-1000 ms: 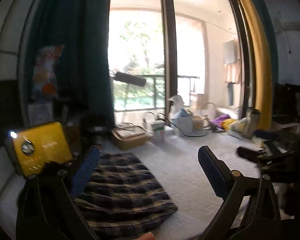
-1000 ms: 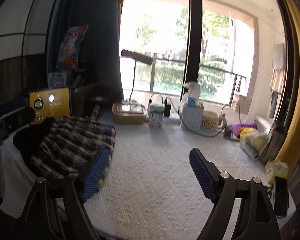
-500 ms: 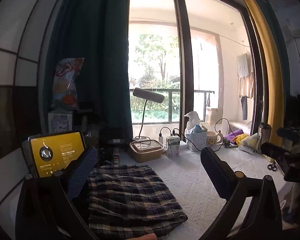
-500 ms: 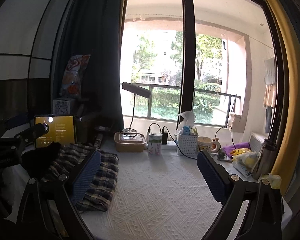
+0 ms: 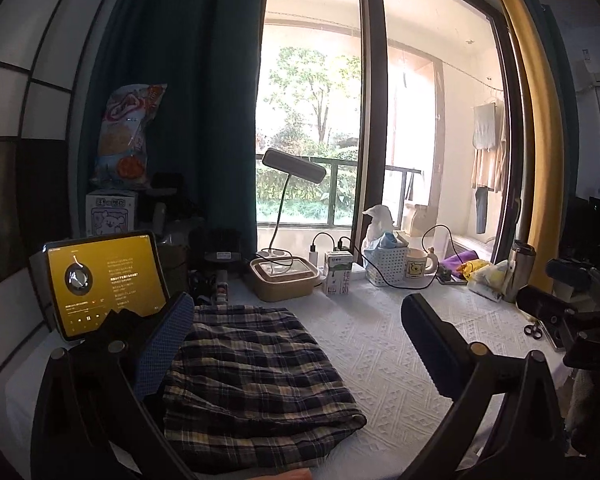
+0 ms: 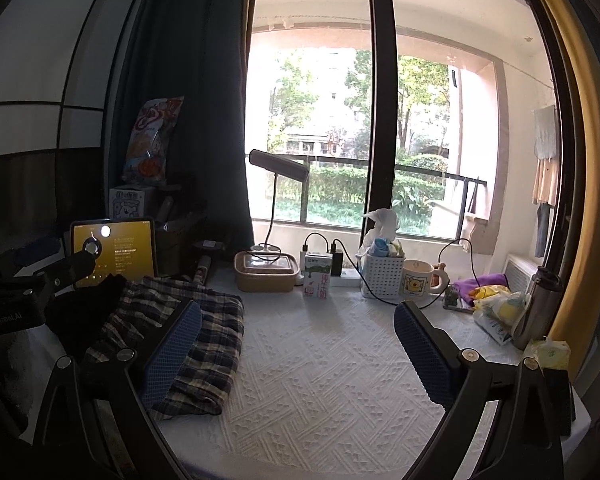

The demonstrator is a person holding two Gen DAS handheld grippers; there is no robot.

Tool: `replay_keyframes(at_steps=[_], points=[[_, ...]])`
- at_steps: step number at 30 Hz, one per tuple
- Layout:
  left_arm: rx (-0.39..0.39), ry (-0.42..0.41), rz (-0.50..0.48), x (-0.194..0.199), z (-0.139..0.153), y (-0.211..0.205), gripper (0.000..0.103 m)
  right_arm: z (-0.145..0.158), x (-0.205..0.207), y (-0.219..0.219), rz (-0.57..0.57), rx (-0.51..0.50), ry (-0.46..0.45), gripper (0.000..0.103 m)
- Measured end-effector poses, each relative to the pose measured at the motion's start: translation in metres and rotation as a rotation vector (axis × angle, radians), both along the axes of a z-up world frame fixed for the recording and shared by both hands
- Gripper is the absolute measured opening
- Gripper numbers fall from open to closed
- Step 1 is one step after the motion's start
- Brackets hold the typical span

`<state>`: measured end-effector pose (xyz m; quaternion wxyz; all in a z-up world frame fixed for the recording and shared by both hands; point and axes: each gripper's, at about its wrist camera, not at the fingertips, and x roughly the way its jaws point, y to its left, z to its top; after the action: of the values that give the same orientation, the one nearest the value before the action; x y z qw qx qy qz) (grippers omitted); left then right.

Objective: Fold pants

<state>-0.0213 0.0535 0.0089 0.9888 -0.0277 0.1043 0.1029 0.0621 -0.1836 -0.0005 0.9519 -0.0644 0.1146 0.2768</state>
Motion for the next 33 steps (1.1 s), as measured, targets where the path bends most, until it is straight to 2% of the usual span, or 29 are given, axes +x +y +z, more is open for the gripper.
replay_keyframes(at_steps=[33], points=[[0.010, -0.002, -0.012, -0.0016, 0.0021, -0.0077, 0.102, 0.0013, 0.0015, -0.0018, -0.019, 0.007, 0.008, 0.098]])
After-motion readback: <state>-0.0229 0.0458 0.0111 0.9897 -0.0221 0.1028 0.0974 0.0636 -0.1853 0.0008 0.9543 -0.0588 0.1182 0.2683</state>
